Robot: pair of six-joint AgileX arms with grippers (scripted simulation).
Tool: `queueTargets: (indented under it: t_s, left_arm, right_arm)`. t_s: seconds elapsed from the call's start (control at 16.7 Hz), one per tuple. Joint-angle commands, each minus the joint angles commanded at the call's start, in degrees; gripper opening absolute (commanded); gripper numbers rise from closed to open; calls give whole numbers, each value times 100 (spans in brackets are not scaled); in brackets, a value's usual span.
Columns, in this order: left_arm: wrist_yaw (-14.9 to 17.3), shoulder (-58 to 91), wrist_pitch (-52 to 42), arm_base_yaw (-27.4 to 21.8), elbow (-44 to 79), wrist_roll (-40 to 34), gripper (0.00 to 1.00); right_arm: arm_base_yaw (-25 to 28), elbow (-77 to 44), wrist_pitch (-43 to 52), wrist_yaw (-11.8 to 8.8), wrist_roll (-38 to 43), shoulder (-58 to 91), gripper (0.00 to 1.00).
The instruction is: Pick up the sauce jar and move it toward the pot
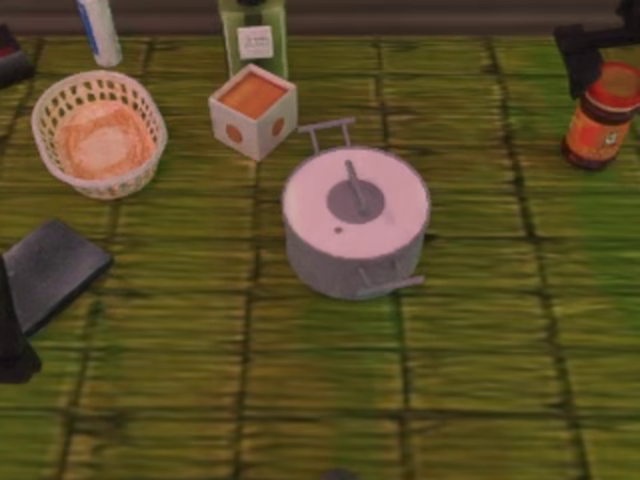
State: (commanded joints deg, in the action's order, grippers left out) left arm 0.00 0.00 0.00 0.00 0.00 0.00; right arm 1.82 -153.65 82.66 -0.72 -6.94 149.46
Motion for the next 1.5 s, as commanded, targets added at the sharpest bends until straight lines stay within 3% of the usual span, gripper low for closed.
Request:
queueTargets:
  t_s: [0.24, 0.6, 0.9, 1.5]
  left_arm:
    - [0, 0, 0, 0, 0, 0, 100]
    - [0, 0, 0, 0, 0, 0, 100]
    - [0, 0, 0, 0, 0, 0, 100]
    - [0, 0, 0, 0, 0, 0, 100]
  right_arm:
    - [-14, 118, -106, 0, -6, -10, 100]
    - [13, 1104, -1072, 2, 13, -36, 100]
    - [16, 1197, -1165, 3, 15, -32, 100]
    - [16, 1197, -1165, 3, 15, -32, 25]
